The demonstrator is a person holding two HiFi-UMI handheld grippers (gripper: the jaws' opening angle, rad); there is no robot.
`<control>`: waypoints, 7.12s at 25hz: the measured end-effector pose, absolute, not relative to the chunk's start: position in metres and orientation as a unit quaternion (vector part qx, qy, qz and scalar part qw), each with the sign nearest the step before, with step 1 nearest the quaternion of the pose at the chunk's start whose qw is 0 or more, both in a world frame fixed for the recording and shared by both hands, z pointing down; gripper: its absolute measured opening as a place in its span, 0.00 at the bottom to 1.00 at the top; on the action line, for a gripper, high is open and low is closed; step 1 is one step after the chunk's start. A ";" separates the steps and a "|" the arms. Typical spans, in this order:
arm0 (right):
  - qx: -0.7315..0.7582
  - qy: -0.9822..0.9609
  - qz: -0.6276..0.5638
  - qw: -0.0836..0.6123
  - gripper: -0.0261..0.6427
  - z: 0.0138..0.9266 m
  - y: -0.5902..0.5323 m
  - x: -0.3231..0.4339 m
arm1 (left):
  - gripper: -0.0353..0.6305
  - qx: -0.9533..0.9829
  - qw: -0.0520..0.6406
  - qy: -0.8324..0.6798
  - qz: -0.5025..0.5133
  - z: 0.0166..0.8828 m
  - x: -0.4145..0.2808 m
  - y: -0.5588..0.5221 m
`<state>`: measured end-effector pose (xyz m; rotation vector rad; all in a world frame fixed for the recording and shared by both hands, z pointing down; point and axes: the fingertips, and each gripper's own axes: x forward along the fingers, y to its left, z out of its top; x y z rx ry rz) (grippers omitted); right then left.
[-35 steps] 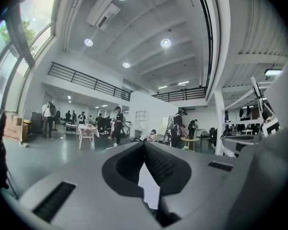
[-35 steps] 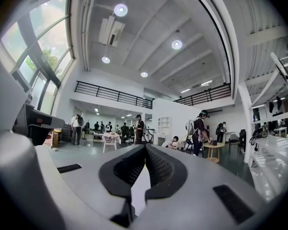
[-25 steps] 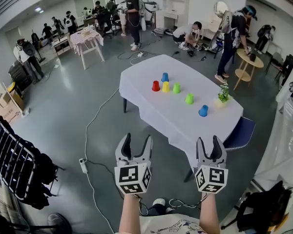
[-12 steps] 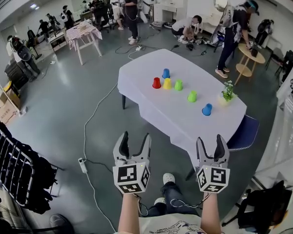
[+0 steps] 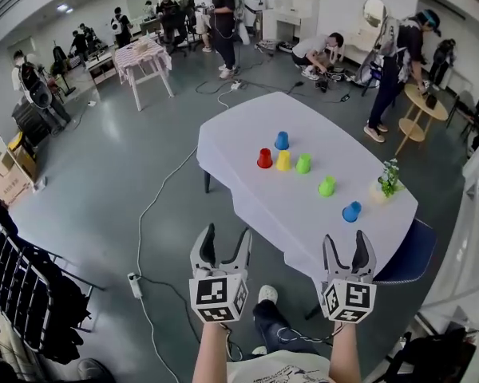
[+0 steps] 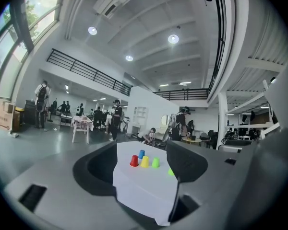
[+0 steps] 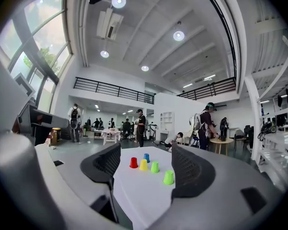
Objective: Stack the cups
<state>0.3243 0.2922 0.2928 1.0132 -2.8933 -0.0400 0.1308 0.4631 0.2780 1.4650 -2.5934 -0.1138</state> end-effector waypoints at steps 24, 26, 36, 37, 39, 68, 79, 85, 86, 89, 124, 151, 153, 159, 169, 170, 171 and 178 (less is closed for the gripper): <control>0.365 -0.927 0.030 0.083 0.56 0.329 0.029 0.139 | 0.52 0.530 0.120 -0.840 -0.003 0.304 -0.075 0.186; 0.373 -0.923 0.037 0.089 0.56 0.336 0.010 0.132 | 0.52 0.537 0.131 -0.834 0.003 0.316 -0.083 0.164; 0.431 -0.894 0.061 0.104 0.56 0.387 -0.095 0.067 | 0.52 0.593 0.171 -0.785 0.050 0.394 -0.154 0.042; 0.438 -0.890 0.064 0.105 0.56 0.388 -0.101 0.060 | 0.52 0.601 0.175 -0.778 0.055 0.398 -0.163 0.034; 0.453 -0.882 0.071 0.107 0.56 0.390 -0.111 0.043 | 0.52 0.613 0.185 -0.765 0.064 0.404 -0.180 0.019; 0.511 -0.816 0.169 0.212 0.56 0.520 -0.148 -0.016 | 0.52 0.710 0.296 -0.605 0.207 0.551 -0.183 -0.059; 0.469 -0.825 0.183 0.256 0.55 0.562 -0.154 -0.035 | 0.52 0.686 0.320 -0.607 0.240 0.585 -0.191 -0.068; 0.457 -0.829 0.181 0.267 0.54 0.570 -0.155 -0.038 | 0.45 0.675 0.322 -0.612 0.255 0.599 -0.190 -0.067; 0.456 -0.829 0.181 0.269 0.54 0.572 -0.155 -0.039 | 0.41 0.674 0.321 -0.615 0.253 0.600 -0.191 -0.067; 0.453 -0.829 0.181 0.272 0.54 0.577 -0.157 -0.041 | 0.41 0.675 0.319 -0.617 0.250 0.602 -0.192 -0.069; 0.559 -0.775 0.175 0.237 0.38 0.514 -0.097 0.039 | 0.40 0.845 0.226 -0.424 0.236 0.490 -0.070 -0.091; 0.551 -0.756 0.228 0.270 0.39 0.601 -0.066 0.080 | 0.41 0.839 0.247 -0.382 0.298 0.603 0.012 -0.083; 0.550 -0.756 0.228 0.271 0.39 0.602 -0.066 0.080 | 0.41 0.838 0.249 -0.382 0.300 0.604 0.013 -0.082; 0.543 -0.759 0.236 0.271 0.46 0.599 -0.064 0.080 | 0.44 0.832 0.261 -0.386 0.301 0.605 0.013 -0.080; 0.542 -0.778 0.220 0.229 0.49 0.566 -0.065 0.092 | 0.45 0.835 0.220 -0.423 0.273 0.546 -0.013 -0.088; 0.544 -0.778 0.217 0.225 0.49 0.563 -0.067 0.094 | 0.45 0.828 0.212 -0.444 0.270 0.540 -0.025 -0.092; 0.548 -0.778 0.215 0.222 0.49 0.561 -0.069 0.095 | 0.45 0.818 0.205 -0.466 0.269 0.536 -0.039 -0.097; 0.571 -0.769 0.192 0.213 0.49 0.546 -0.092 0.103 | 0.47 0.767 0.216 -0.524 0.300 0.569 -0.112 -0.109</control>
